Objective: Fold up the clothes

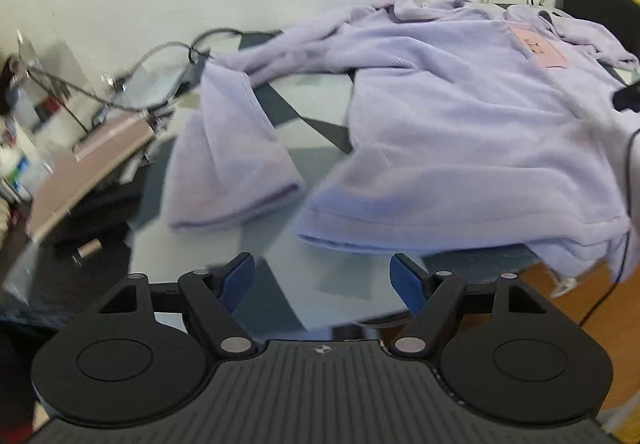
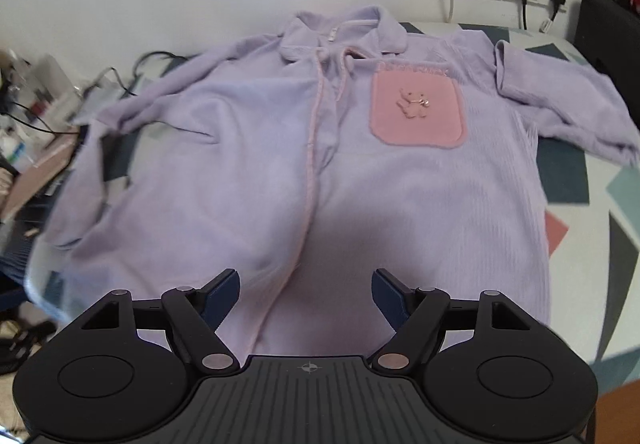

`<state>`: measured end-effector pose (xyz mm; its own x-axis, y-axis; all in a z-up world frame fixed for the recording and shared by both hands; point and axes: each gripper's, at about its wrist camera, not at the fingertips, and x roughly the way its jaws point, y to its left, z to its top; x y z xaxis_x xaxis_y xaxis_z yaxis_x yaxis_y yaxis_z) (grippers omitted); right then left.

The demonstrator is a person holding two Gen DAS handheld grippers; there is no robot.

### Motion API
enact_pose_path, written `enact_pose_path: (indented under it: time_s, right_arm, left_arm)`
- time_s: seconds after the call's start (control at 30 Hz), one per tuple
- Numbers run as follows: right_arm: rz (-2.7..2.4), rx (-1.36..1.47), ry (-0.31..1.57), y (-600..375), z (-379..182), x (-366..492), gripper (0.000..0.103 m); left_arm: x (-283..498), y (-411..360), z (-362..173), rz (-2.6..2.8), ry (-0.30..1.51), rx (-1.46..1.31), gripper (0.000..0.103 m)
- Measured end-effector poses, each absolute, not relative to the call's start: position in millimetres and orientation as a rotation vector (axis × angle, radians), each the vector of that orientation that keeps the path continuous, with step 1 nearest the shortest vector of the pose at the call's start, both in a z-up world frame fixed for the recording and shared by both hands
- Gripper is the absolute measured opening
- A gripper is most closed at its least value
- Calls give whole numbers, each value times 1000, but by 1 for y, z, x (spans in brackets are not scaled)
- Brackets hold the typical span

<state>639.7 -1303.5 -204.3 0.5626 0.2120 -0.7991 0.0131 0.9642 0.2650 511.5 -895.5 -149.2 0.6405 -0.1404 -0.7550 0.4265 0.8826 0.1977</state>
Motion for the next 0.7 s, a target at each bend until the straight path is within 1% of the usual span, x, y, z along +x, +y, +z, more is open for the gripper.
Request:
enact_pose_path:
  time_s: [0.13, 0.3, 0.5, 0.63, 0.7]
  right_arm:
    - [131, 219, 931, -1281, -202, 619, 70]
    - [181, 123, 937, -1236, -207, 607, 71]
    - [241, -11, 958, -1160, -219, 609, 71]
    - [316, -175, 986, -1102, -235, 614, 76]
    - [311, -257, 998, -1082, -242, 619, 70]
  left_arm:
    - [521, -885, -153, -363, 790, 396, 80]
    - [535, -872, -166, -423, 806, 449, 80]
    - [554, -853, -176, -513, 829, 418, 80]
    - [564, -847, -183, -581, 835, 422, 80]
    - [569, -846, -187, -612, 832, 428, 80]
